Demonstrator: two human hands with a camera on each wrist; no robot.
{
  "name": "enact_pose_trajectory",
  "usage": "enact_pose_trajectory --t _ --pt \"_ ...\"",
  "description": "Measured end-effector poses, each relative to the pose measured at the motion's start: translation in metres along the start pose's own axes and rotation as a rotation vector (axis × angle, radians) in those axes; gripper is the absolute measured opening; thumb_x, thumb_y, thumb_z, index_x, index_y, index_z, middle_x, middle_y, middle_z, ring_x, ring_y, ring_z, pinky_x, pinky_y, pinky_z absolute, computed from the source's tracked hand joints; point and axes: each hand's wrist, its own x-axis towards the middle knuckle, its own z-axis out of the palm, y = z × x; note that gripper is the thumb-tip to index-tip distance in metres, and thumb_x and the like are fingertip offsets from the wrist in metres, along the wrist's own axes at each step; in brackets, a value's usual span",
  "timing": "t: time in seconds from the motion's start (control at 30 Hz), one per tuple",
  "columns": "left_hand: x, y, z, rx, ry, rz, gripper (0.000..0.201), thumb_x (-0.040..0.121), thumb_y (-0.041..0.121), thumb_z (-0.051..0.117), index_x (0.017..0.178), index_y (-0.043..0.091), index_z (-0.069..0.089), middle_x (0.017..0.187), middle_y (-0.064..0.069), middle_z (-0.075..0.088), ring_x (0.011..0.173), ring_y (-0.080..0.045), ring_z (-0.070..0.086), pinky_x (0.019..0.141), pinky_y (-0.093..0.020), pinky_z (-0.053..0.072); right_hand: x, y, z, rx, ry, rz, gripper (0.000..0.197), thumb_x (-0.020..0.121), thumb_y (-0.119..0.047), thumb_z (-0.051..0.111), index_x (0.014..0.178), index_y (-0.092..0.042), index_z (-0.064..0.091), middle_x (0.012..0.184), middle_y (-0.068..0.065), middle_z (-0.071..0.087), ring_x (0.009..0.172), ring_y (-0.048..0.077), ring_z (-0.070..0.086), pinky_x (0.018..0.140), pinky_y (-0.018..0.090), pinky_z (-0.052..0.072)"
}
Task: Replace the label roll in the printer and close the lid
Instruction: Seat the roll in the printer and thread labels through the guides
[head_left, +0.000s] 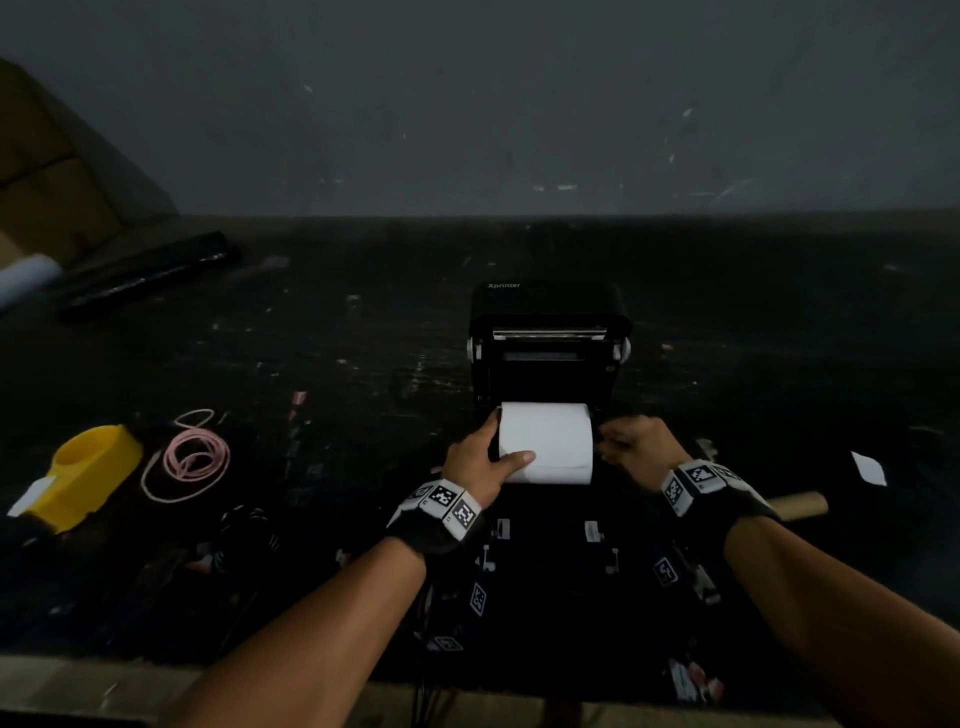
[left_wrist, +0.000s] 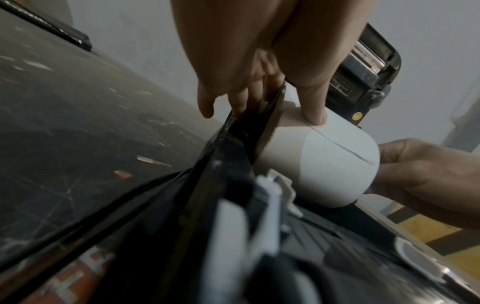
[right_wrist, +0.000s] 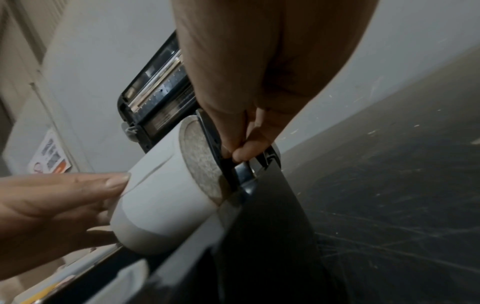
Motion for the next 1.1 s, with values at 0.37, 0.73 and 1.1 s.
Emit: enact_pose_trajectory --t 0.37,0.73,1.1 --pt "0.001 0.001 -0.001 0.032 0.003 -0.005 0.071 0.083 0.035 0.066 0.144 0.022 0.033 0.137 -0.005 0.054 0.127 -0.022 0.049 0.106 -0.023 0.035 0.001 0.009 0.003 -0.112 0.018 -0.091 0.016 0.082 -0.006 0.06 0.094 0.002 0.068 0.094 0.021 0.069 0.089 0.03 0.064 0.073 0.016 0.032" --pt "-0.003 0.003 0.0 0.098 -0.006 0.018 0.068 0.082 0.035 0.067 0.142 0.019 0.038 0.134 -0.007 0.057 0.124 -0.022 0.052 0.103 -0.023 0.037 -0.006 0.014 0.009 -0.074 0.069 -0.09 0.019 0.082 -0.004 0.061 0.098 0.003 0.067 0.098 0.023 0.066 0.093 0.032 0.062 0.078 0.015 0.031" --pt "-0.005 0.002 -0.002 0.09 -0.033 0.0 0.068 0.083 0.034 0.066 0.142 0.02 0.037 0.136 -0.008 0.056 0.126 -0.024 0.051 0.105 -0.027 0.038 -0.015 0.011 0.013 -0.052 0.126 -0.115 0.02 0.081 -0.005 0.063 0.099 0.004 0.068 0.1 0.023 0.068 0.094 0.032 0.064 0.089 0.027 0.043"
